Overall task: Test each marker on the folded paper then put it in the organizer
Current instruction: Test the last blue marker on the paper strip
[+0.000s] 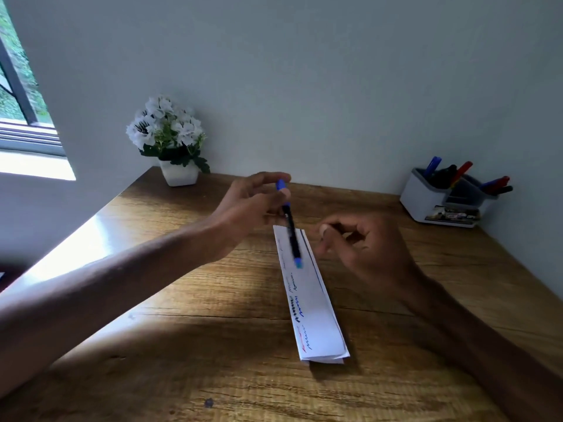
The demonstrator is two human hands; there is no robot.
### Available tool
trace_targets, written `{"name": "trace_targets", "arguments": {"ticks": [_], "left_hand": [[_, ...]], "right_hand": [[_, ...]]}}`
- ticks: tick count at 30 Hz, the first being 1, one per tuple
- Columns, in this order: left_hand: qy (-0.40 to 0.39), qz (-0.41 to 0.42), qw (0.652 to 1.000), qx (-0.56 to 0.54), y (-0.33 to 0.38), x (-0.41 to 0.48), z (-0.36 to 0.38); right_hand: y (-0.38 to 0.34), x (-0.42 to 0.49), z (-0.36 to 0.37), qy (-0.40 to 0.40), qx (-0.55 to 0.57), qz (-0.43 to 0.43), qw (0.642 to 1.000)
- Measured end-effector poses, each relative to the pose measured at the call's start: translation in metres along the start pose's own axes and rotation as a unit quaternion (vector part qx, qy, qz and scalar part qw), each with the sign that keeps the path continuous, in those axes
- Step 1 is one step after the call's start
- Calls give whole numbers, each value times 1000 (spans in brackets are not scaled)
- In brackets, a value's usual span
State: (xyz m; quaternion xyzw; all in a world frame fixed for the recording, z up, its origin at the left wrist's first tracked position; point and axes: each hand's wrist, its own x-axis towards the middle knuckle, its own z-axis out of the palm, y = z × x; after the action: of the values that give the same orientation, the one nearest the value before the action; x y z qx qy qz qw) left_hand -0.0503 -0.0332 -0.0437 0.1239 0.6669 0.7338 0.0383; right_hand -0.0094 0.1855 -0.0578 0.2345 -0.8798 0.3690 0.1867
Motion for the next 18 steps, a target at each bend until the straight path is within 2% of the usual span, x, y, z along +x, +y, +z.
{"name": "trace_targets", "arguments": {"ticks": [3,6,9,18], "left_hand": [[-57,27,998,-17,-1,-10,10],[-55,106,991,65,-8,-18,20],[-24,166,974,150,-11,-19,21],[-25,196,956,218,-17,-13,16]], "right_hand": [[-7,2,-1,-45,121,71,989],[-9,3,-1,-87,193,80,974],[-5,5,-4,-105,163,53,980],[1,5,-9,-45,-5,-41,998]]}}
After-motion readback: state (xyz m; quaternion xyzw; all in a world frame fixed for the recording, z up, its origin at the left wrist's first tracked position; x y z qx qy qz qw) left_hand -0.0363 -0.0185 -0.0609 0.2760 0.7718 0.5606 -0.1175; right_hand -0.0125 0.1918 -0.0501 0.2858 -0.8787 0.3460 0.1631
